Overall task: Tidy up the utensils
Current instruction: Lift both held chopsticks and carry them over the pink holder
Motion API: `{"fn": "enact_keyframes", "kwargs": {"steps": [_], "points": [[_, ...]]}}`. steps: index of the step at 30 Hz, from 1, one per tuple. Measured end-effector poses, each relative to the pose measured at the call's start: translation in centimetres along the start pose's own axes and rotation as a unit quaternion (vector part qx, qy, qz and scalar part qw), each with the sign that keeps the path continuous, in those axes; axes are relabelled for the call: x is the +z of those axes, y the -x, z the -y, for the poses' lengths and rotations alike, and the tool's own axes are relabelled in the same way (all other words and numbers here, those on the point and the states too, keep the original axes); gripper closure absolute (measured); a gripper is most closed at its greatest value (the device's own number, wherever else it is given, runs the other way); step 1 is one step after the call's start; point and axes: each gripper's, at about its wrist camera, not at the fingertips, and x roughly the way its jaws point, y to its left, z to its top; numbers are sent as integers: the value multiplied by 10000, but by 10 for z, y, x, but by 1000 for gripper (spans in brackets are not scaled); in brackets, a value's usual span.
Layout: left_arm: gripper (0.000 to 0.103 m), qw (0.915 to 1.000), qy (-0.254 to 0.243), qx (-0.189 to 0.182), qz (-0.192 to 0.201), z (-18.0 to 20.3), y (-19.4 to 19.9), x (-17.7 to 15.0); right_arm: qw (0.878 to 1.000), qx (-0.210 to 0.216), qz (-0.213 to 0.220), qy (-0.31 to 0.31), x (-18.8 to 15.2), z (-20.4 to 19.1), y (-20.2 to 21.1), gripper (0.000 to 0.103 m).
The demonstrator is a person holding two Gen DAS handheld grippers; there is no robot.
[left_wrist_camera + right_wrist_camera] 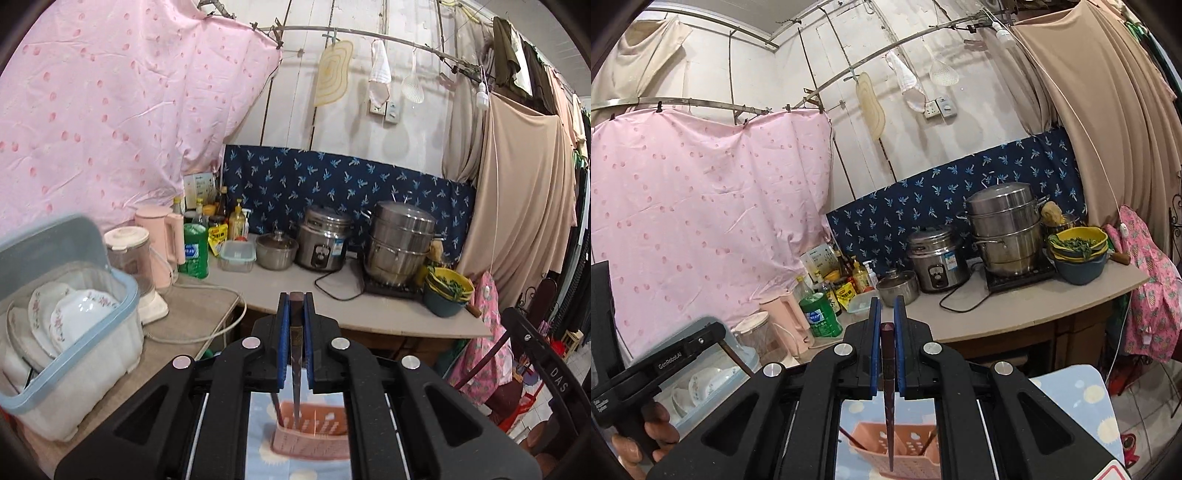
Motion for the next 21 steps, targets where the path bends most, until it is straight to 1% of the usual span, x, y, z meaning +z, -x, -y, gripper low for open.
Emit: {"fn": "enact_keyframes", "kwargs": {"steps": [3, 8, 16, 21], "points": [[96, 10000, -14, 2, 5, 5, -24, 1, 10000, -33, -38, -24, 2, 1, -24, 96], [96, 9998, -22, 4, -199, 6, -55, -10, 9997, -82, -228, -71, -11, 9, -58, 96], [96, 9976, -121, 83, -672, 6, -96, -53, 9952, -217, -942, -137, -72, 30, -102, 96], [96, 9955, -226, 187, -897, 5, -113, -76, 9919, -312, -1224, -125, -99, 40, -111, 96]]}}
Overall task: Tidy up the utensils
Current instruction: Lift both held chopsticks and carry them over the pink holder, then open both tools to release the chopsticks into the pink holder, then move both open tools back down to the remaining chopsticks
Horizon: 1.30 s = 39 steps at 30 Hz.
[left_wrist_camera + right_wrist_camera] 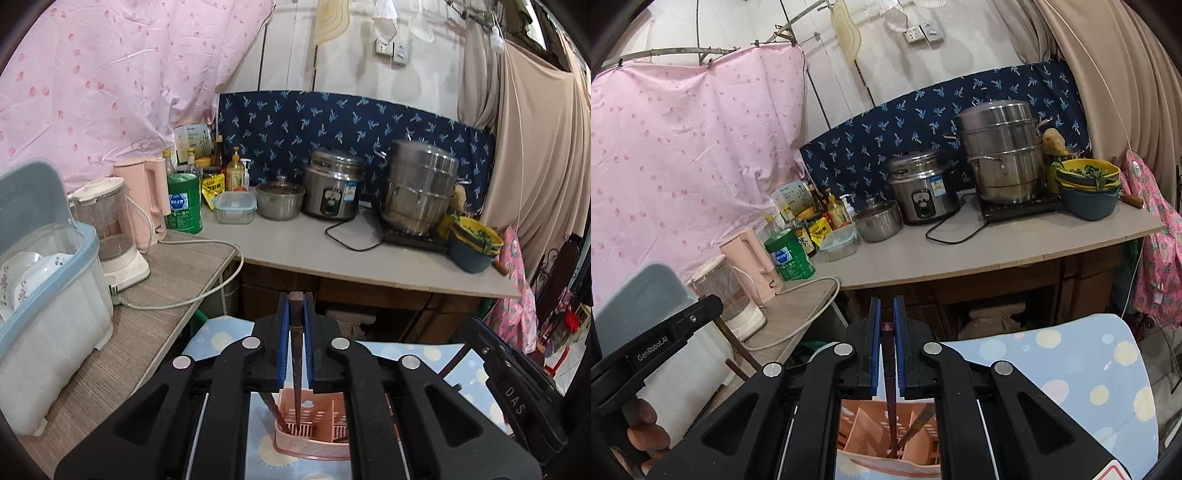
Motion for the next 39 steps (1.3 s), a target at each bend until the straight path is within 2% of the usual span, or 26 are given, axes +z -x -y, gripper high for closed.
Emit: {"fn": "enact_keyframes", "kwargs": {"steps": [8, 11, 12, 14, 26, 32, 39], "points": [[93, 9998, -151, 130, -44, 1, -2, -19, 9999, -46, -94, -65, -13, 9, 2, 92], [78, 9997, -174, 167, -11, 2, 2, -22, 10000, -65, -39, -54, -14, 8, 11, 85], [74, 9997, -184, 179, 13, 2, 4, -23, 10000, -71, -10, -38, -14, 7, 13, 79], [68, 9996, -217, 200, 52, 3, 9, -26, 10000, -73, 58, -2, -16, 5, 23, 74], [64, 9992, -340, 185, 136, 7, 55, -45, 9997, -43, 192, 164, -35, -4, 83, 70], [61, 9994, -278, 182, 52, -5, 86, -70, 9994, -123, 90, 320, -67, -6, 121, 66], [60, 9986, -315, 269, -323, -25, 112, -127, 9984, -229, -353, 370, -127, 1, 157, 65]]}}
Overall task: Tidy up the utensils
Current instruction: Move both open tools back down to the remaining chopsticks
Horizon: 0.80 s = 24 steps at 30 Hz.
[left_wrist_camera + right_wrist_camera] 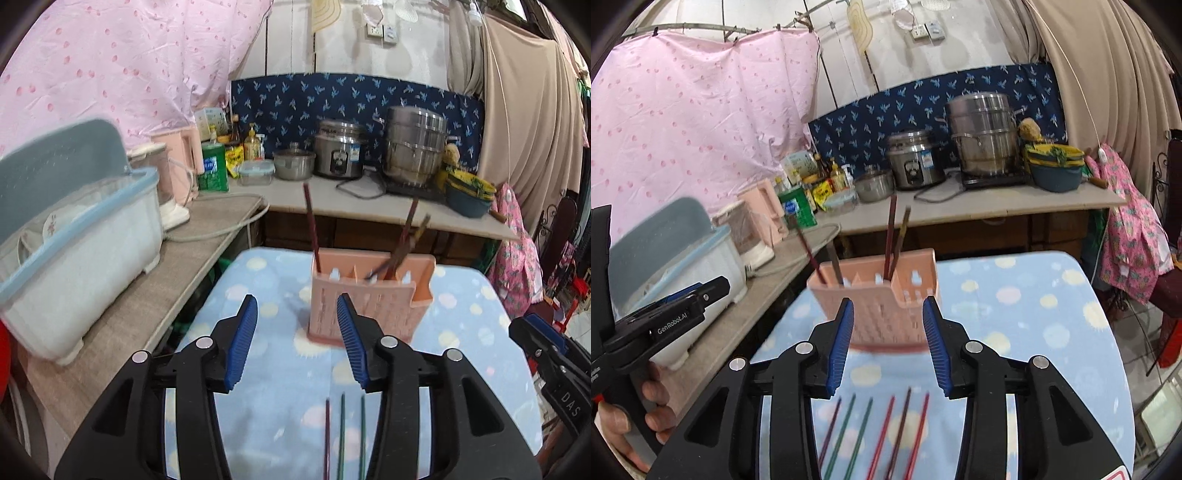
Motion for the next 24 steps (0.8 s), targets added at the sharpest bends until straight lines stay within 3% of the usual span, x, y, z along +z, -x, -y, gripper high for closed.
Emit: {"fn": "enact_keyframes", "kwargs": {"steps": [12, 24], "points": [[60, 9977, -15, -31, -675, -14, 25, -103, 9965, -294, -758, 190, -102, 4, 29, 65], [60, 9912, -87, -79, -1315, -10, 26, -171, 9888, -389, -1426, 198, -174, 2, 23, 65]]}}
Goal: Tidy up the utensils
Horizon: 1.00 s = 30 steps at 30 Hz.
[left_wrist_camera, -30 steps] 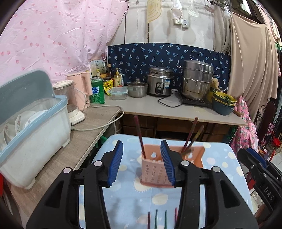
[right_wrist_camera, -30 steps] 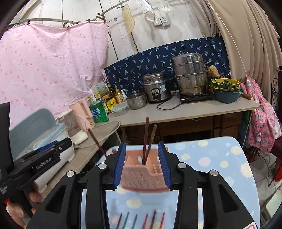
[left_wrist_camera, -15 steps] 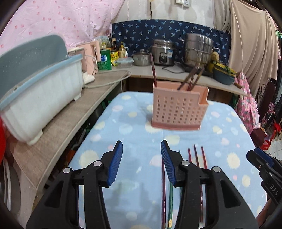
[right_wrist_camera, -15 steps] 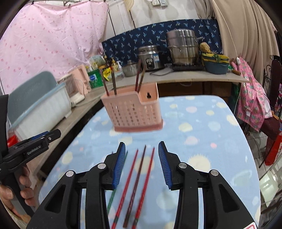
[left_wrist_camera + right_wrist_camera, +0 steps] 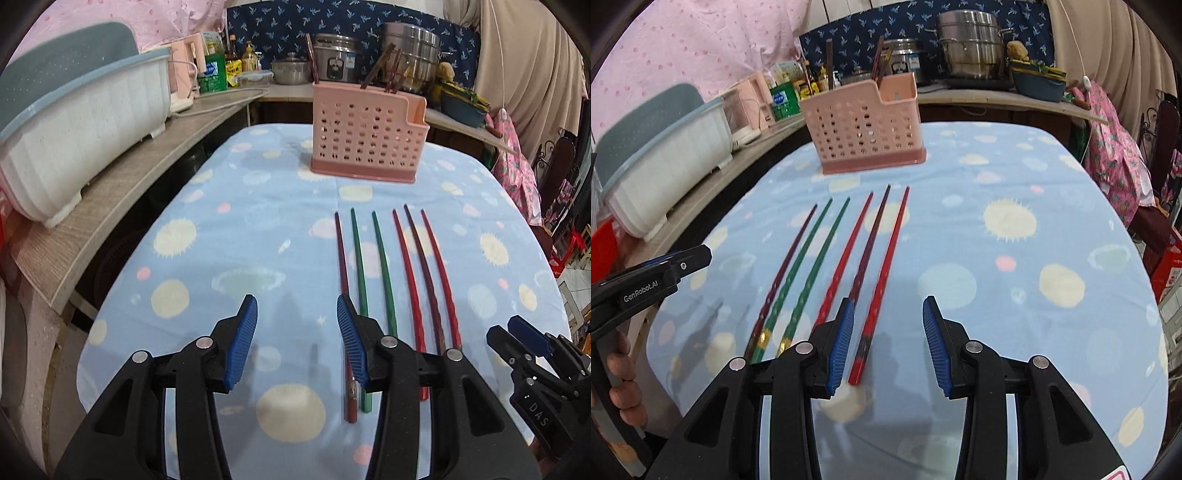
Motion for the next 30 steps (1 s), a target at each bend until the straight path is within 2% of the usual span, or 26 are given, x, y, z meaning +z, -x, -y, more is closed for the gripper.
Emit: {"fn": "enact_keyframes", "kwargs": {"steps": [8, 11, 16, 20, 24, 30], "points": [[57, 9997, -28, -47, -230, 0, -7, -19, 9998, 5, -180, 46, -14, -8, -12, 67], [53, 9996, -44, -41, -268, -1, -7, -25, 9997, 14, -242, 81, -17, -12, -15, 73], [51, 9994, -63, -65, -347, 0, -9, -32, 9993, 3, -349, 126, -22, -13, -20, 84], [45, 9992, -117, -95, -376, 3, -9, -37, 9993, -11, -343, 155, -24, -13, -21, 85], [44, 9989, -175, -132, -420, 8, -10, -41, 9992, -3, -357, 162, -25, -13, -21, 85], [44, 9983, -248, -165, -503, 16, -15, -46, 9991, -67, -376, 185, -26, -13, -23, 93]]}}
